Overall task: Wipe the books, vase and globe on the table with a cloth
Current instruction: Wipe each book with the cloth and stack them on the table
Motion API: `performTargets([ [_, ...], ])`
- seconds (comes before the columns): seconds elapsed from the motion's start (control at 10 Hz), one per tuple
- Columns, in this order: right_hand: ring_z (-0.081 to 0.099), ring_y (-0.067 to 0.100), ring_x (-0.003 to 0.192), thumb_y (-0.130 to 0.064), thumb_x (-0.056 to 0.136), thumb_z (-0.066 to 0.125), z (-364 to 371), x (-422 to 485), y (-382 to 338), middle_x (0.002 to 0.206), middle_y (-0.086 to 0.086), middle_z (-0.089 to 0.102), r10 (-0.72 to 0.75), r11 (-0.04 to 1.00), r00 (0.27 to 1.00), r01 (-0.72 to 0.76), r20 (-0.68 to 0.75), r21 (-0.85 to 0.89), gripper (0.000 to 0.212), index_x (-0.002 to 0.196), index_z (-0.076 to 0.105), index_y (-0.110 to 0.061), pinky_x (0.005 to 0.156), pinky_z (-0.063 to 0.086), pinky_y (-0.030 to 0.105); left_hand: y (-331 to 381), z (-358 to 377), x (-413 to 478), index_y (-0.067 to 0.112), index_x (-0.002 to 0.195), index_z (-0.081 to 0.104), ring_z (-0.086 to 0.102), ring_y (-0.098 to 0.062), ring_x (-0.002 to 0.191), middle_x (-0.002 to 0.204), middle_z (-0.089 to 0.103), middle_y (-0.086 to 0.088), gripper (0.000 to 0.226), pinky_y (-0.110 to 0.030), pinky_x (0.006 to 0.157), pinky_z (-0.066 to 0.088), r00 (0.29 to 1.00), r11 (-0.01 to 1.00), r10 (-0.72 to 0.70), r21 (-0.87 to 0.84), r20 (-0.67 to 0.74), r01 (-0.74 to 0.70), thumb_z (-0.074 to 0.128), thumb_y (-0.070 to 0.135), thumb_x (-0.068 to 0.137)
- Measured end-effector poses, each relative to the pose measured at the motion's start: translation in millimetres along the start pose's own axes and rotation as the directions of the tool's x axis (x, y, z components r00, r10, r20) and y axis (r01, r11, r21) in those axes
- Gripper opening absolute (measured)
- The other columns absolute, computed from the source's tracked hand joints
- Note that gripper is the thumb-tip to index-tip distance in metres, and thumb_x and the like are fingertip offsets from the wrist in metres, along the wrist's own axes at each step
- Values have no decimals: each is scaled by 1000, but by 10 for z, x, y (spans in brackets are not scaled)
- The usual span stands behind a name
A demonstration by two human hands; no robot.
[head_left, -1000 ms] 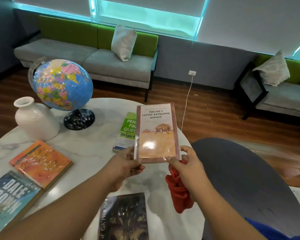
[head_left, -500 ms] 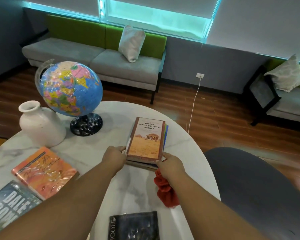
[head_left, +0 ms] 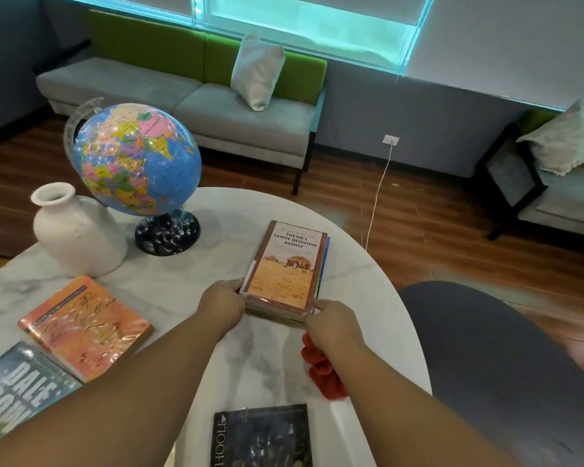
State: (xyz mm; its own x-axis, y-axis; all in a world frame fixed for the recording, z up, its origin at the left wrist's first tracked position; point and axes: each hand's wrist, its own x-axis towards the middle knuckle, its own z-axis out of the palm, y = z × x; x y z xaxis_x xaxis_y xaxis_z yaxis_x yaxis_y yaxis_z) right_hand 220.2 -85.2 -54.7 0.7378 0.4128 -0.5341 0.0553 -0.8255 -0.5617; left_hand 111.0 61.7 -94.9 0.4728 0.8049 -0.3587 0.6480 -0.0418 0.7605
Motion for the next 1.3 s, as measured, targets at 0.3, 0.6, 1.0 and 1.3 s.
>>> performTargets([
  [0.3, 68, 15, 57, -48, 90, 61, -202, -53, 165, 78, 0, 68, -59, 991, 998, 54, 34, 124, 50, 134, 49, -26, 48, 52, 24, 42, -111, -399, 10, 147, 36, 49, -27, 124, 142, 47, -11, 52, -31, 97, 41, 1000, 998, 10, 66, -24, -8, 50, 22, 98],
  [0.6, 39, 18, 49, -7, 84, 61, -464, -697, 956, 64, 14, 46, 48, 993, 856, -98, 515, 70, 20, 101, 61, 4, 52, 30, 23, -677, -415, -1646, 10, 101, 68, 69, -19, 77, 86, 70, -1, 21, -27, 72, 57, 929, 911, -198, 408, 313, 57, 50, 18, 95],
  [1.0, 55, 15, 58, -5, 83, 53, -78, -1093, 1198, 73, 10, 68, -99, 994, 914, 110, 393, -5, 28, 97, 76, -12, 54, 44, 20, -816, -122, -2046, 12, 110, 70, 67, -22, 89, 97, 72, -8, 30, -28, 76, 52, 924, 938, -237, 319, 300, 138, 52, 5, 87],
  [1.3, 66, 13, 82, -26, 92, 59, -188, -727, 1159, 91, -5, 68, -204, 978, 954, 206, 218, 15, 22, 113, 65, -25, 78, 55, 28, -767, 2, -1936, 17, 141, 46, 62, -12, 92, 115, 66, 2, 56, -13, 74, 47, 972, 983, -76, 181, 222, 36, 59, 14, 87],
])
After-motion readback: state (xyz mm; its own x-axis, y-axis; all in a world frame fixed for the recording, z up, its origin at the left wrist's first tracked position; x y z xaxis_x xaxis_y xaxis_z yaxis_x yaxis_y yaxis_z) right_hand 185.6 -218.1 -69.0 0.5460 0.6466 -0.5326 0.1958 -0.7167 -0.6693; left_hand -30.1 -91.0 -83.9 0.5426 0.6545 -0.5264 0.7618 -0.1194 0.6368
